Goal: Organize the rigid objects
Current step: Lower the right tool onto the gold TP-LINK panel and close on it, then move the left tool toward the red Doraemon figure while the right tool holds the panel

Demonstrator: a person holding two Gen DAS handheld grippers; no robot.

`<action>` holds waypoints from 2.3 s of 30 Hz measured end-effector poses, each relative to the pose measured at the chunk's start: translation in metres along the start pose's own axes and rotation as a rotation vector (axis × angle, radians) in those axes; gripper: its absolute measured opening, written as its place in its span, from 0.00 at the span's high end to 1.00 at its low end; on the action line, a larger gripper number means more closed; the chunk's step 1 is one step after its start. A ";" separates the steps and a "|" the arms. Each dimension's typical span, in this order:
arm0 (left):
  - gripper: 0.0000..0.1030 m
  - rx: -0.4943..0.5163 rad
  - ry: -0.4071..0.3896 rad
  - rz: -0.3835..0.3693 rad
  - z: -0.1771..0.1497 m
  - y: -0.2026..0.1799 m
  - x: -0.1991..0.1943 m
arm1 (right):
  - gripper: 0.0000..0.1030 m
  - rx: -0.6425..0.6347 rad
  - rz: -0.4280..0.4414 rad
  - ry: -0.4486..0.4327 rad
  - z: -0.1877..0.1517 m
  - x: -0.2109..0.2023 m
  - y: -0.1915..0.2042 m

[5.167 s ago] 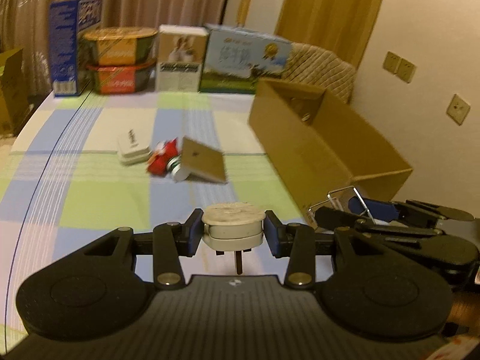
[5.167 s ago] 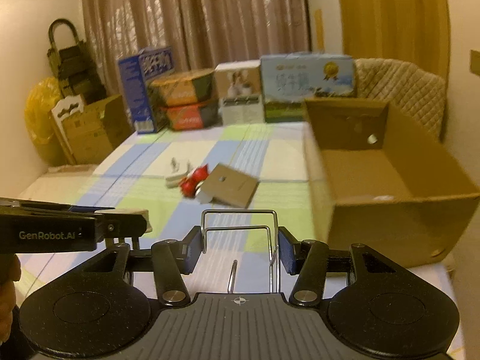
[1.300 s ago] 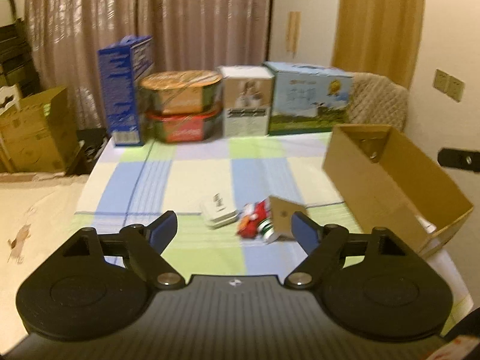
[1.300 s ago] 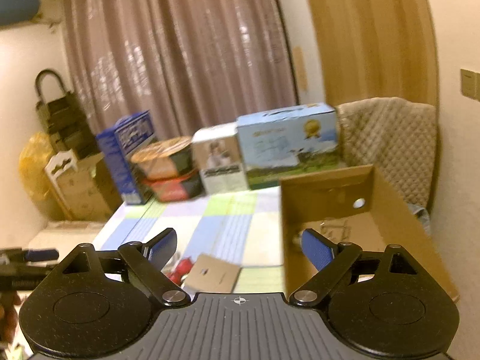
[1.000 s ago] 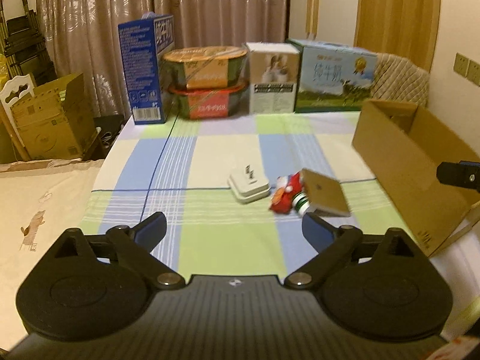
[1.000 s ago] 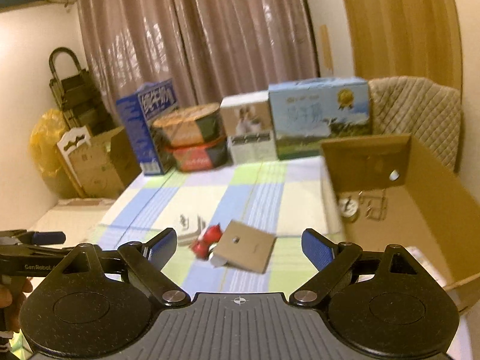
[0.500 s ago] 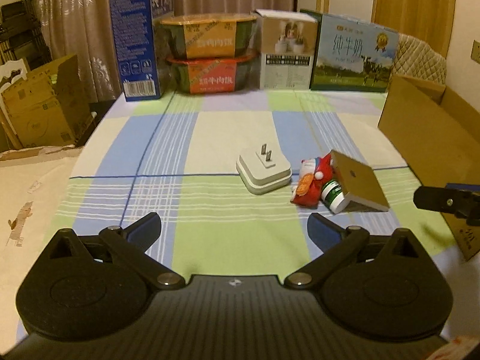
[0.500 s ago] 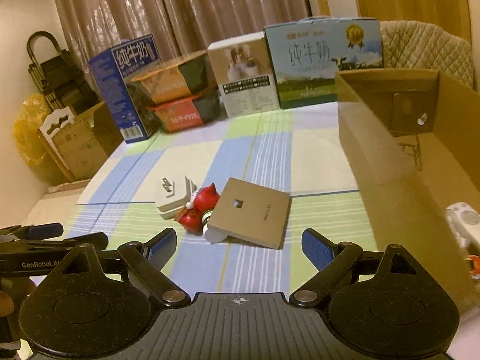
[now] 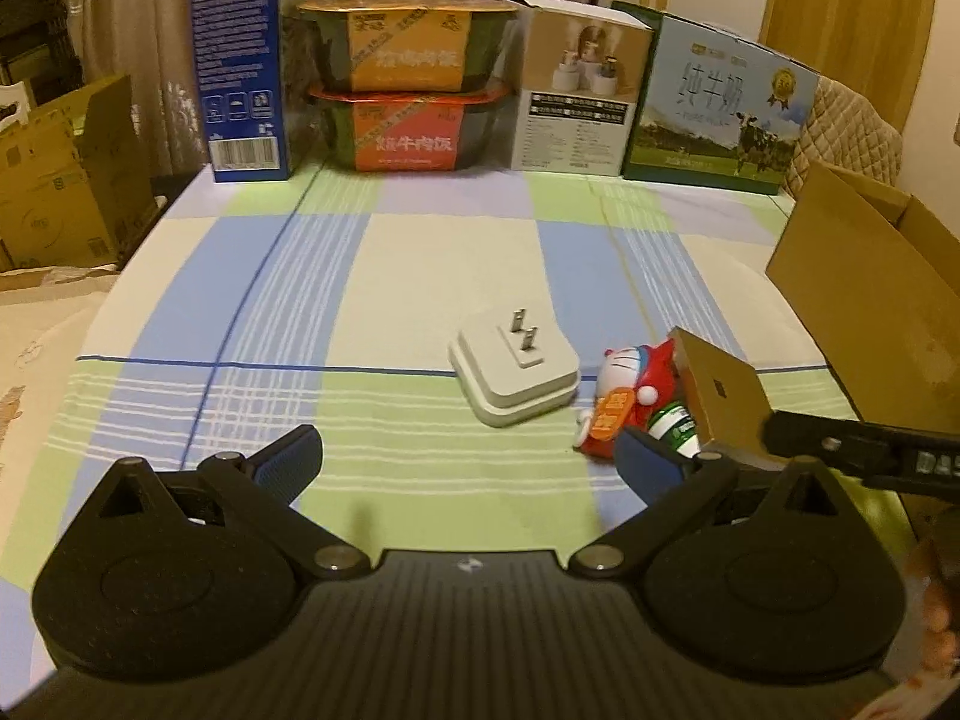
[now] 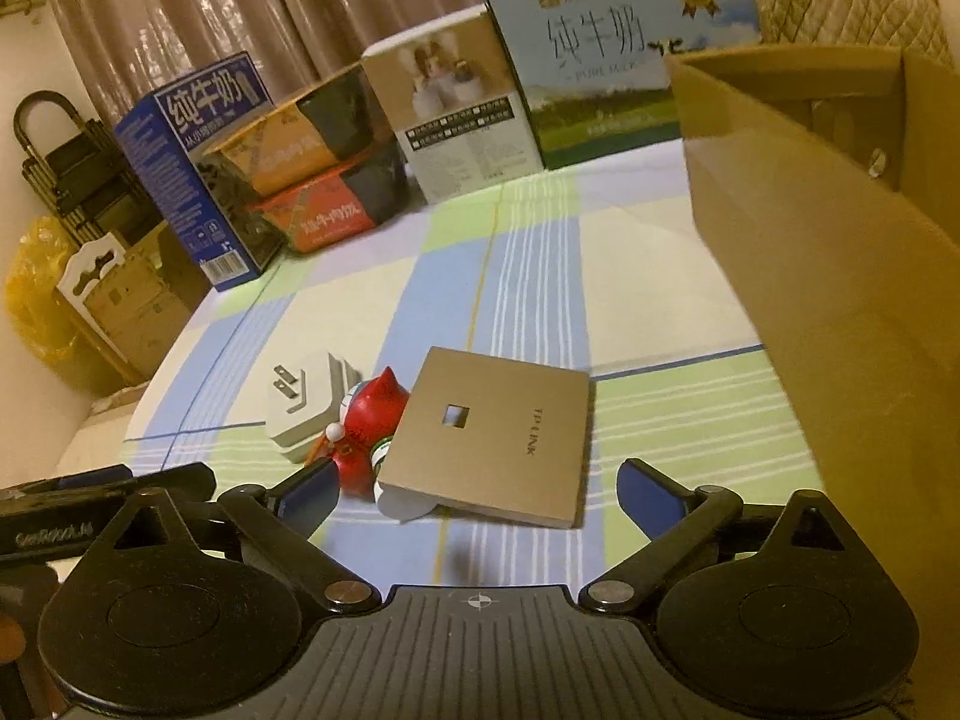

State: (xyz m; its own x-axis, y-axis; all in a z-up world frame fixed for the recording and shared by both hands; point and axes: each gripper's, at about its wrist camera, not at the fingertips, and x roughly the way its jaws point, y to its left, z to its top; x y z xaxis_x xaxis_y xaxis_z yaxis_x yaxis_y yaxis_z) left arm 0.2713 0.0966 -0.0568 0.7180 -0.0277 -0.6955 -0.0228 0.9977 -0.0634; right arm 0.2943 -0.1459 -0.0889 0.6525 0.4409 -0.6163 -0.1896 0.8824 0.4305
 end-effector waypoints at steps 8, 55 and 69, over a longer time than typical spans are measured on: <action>0.01 0.001 0.013 -0.002 0.001 -0.002 0.000 | 0.05 0.093 0.006 0.048 0.008 0.025 -0.011; 0.01 0.216 0.056 -0.168 -0.006 -0.035 0.022 | 0.10 -0.239 -0.247 0.115 -0.031 0.017 -0.005; 0.33 0.222 0.082 -0.357 0.000 -0.055 0.037 | 0.16 -0.268 -0.228 0.126 -0.028 0.019 -0.003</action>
State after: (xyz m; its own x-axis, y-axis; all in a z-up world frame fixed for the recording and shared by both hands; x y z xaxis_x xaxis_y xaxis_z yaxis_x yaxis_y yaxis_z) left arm 0.2989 0.0411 -0.0787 0.5953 -0.3700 -0.7132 0.3744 0.9132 -0.1612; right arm 0.2874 -0.1359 -0.1205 0.6081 0.2299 -0.7599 -0.2458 0.9646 0.0952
